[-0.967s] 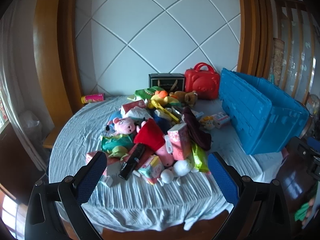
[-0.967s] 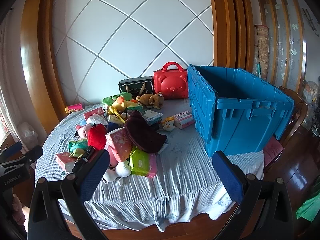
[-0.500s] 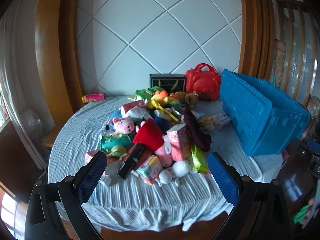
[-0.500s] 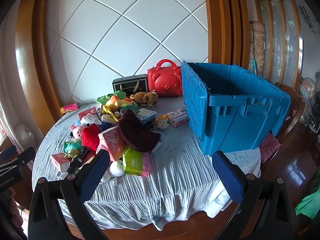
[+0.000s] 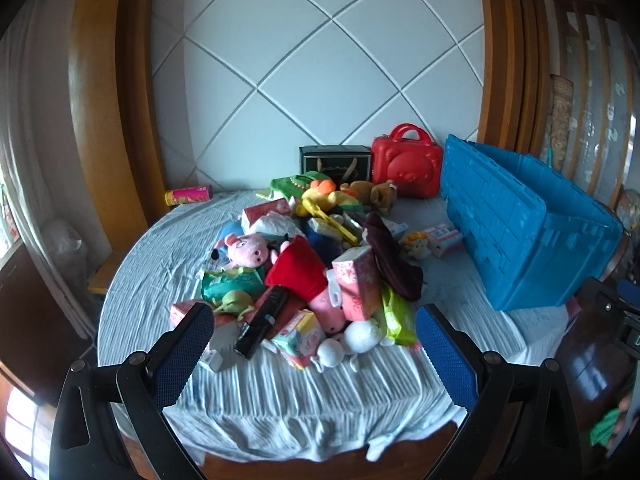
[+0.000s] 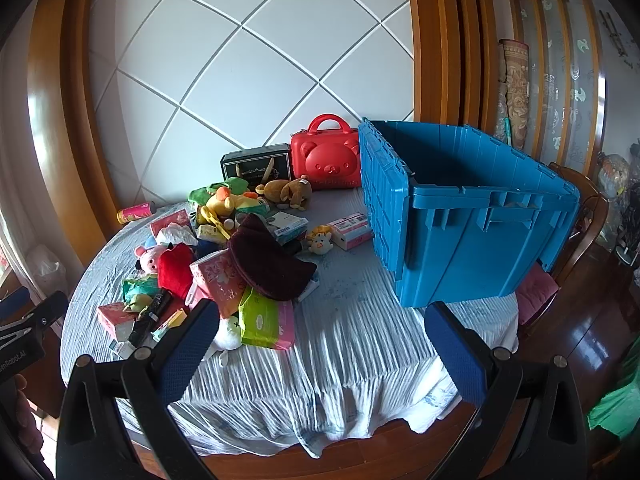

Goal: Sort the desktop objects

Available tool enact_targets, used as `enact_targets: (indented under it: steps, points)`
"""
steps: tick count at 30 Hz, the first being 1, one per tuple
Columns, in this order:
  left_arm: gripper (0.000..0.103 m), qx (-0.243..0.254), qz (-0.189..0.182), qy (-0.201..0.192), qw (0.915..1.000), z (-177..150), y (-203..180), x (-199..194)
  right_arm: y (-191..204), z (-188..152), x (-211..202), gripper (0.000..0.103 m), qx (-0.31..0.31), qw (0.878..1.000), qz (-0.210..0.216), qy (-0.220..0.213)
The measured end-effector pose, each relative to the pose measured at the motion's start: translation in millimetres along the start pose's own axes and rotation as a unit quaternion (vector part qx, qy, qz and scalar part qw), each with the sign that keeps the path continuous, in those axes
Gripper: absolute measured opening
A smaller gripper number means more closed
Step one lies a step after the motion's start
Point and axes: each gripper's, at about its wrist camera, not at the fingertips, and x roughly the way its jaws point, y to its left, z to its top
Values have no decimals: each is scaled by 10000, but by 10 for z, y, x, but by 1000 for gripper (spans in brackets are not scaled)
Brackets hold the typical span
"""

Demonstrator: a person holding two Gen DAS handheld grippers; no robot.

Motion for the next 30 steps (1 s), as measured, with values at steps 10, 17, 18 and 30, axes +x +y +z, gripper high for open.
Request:
enact_targets:
  steps: [10,17,18,30]
  points:
    - [102,-10,17,63,10000,-30,28,26,15,-21,18,103,-61,10000,12,73]
    - [102,-22,25,79,10000,-37,52,37,26,-25,23,103,-82,9999,9,91]
    - [102,-23,25,81,10000,-38,53,38,28,-26,24,103,-85,9999,10,92]
    - [102,-27,29,106,9999,-50,60,55,46,-39,27,103,-114,9999,29,89]
